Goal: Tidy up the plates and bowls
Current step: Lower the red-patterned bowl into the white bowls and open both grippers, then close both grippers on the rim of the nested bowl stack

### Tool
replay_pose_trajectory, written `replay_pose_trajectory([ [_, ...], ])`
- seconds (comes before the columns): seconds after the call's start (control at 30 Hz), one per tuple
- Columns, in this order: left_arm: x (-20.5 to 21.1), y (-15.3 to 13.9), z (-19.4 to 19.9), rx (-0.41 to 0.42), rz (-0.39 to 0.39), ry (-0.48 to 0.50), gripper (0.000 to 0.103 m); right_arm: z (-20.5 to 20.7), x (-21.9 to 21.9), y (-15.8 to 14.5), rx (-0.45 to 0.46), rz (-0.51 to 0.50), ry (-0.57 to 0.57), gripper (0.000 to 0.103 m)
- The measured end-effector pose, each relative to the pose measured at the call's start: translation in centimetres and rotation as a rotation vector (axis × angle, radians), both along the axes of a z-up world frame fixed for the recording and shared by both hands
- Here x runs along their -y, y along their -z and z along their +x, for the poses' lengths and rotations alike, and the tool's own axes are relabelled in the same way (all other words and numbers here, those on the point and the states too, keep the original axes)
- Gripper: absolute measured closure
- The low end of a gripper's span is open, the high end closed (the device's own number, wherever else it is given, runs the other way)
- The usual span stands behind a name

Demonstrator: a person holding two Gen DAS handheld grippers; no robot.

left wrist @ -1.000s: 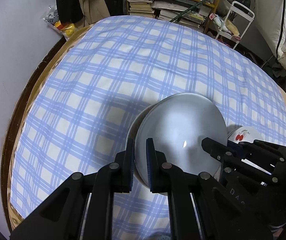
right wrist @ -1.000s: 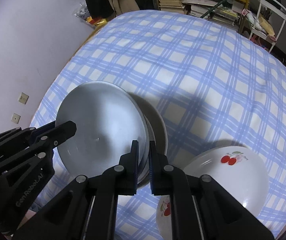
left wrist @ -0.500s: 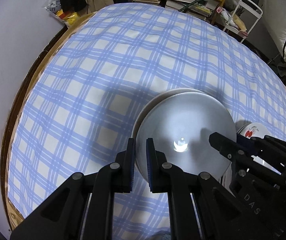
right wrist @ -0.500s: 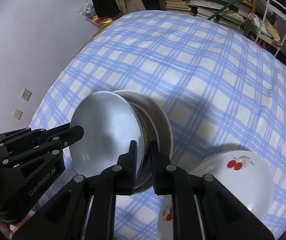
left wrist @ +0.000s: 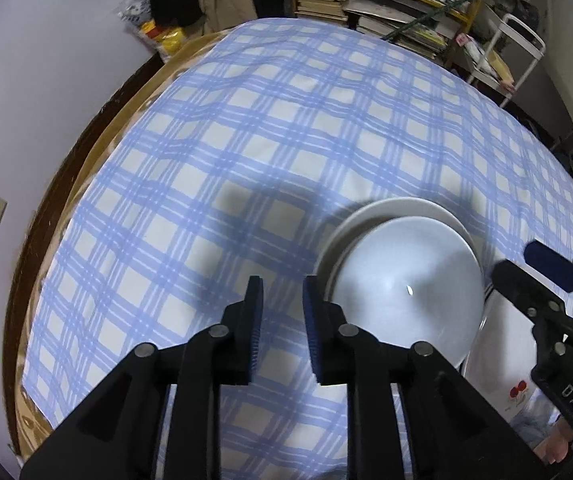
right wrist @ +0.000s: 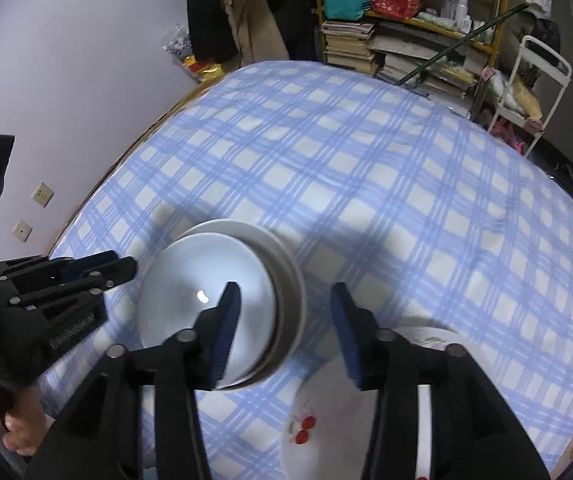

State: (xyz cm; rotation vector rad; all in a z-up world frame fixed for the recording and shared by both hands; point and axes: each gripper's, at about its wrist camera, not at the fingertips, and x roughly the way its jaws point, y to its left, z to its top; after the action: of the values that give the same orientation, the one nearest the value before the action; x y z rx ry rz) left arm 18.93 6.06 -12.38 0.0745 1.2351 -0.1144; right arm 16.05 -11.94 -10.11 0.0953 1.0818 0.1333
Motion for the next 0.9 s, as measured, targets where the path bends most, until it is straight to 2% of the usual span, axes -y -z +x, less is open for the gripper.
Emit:
replay_pose_trajectory([
  [0.17, -1.0, 0.3, 0.4, -0.017, -0.022, -0.017, 0.071, 0.0, 1.6, 1.1, -0.037, -0.01, 0.042, 0.049],
  [0.23, -1.1, 0.4, 0.5, -0.021, -0.036, -0.011, 0.054, -0.1, 2.4, 1.7, -0.062, -0.004, 0.062, 0.042],
  [0.27, -1.1, 0.4, 0.6, -0.015, -0.034, -0.009, 0.052, -0.1, 2.6, 2.0, -0.069, -0.004, 0.068, 0.038],
  [0.33, -1.0, 0.5, 0.6, -0.004, -0.009, -0.004, 0.051, -0.1, 3.1, 2.5, -0.086, -0.008, 0.088, 0.03],
  [0.5, -0.9, 1.4, 1.0, -0.045, -0.011, 0.003, 0.05, 0.1, 3.4, 3.3, -0.108, -0.02, 0.11, 0.019],
  [0.7, -0.9, 2.5, 1.4, -0.078, -0.002, 0.016, 0.043, 0.4, 3.5, 4.1, -0.126, -0.016, 0.117, 0.017],
  [0.9, -1.0, 2.6, 1.6, -0.085, -0.02, 0.006, 0.041, 0.8, 3.4, 4.7, -0.137, -0.017, 0.113, 0.017],
])
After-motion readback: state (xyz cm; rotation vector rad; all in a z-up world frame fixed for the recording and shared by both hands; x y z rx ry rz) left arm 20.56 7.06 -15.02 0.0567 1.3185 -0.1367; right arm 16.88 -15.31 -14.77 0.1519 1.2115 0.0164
